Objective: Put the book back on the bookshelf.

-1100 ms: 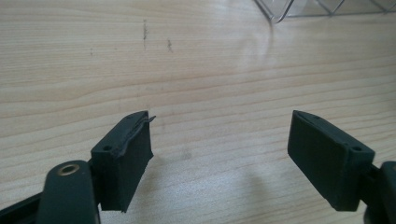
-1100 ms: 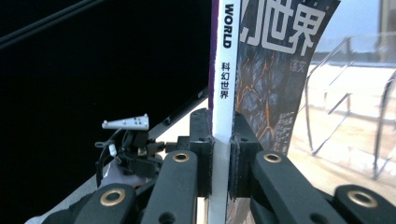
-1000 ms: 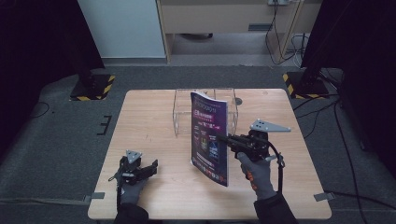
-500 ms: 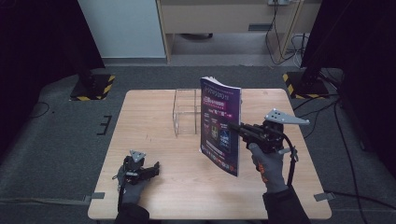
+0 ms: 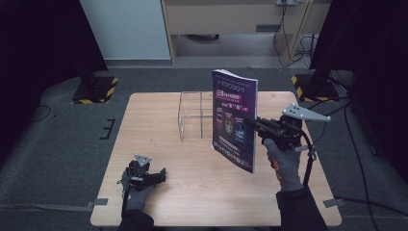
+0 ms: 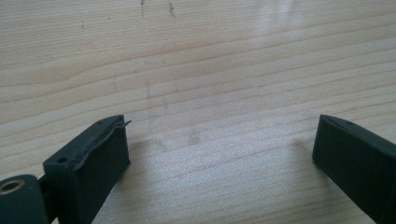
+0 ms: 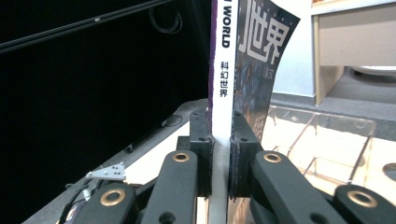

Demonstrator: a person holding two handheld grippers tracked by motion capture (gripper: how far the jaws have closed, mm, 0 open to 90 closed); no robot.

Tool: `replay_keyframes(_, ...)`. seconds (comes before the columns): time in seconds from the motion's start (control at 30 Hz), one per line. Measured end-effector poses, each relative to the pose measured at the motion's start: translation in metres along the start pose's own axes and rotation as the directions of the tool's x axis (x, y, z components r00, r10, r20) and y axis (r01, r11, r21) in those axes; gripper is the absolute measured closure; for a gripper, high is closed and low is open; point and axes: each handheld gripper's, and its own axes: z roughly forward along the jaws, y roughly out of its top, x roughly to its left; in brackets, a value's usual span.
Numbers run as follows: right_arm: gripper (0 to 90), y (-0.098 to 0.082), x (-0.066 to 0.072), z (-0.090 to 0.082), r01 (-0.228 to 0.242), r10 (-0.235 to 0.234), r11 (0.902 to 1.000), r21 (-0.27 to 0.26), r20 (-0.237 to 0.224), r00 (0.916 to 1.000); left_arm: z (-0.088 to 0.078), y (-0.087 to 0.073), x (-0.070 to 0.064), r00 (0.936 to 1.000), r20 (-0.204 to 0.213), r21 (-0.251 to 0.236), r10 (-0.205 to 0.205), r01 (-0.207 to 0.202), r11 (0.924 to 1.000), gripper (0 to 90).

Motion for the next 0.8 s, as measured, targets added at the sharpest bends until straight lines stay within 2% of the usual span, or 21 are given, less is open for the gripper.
replay_keyframes(0.43, 83.1, 0.016, -0.017, -0.006, 0.011, -0.010, 0.9996, -0.027, 0.065, 0.9979, 0.000, 0.000, 0.000, 1.0000, 0.000, 0.000, -0.001, 0.001, 1.0000, 2.4)
replay_keyframes(0.63, 83.1, 0.019, -0.026, -0.001, 0.025, -0.023, 0.9995, -0.021, 0.095, 0.9952, 0.000, 0.000, 0.000, 1.0000, 0.001, 0.001, -0.001, 0.001, 1.0000, 2.4)
replay_keyframes(0.8, 83.1, 0.019, -0.034, 0.006, 0.016, -0.013, 0.9995, -0.026, 0.118, 0.9929, 0.000, 0.000, 0.000, 1.0000, 0.001, 0.001, -0.001, 0.001, 1.0000, 2.3)
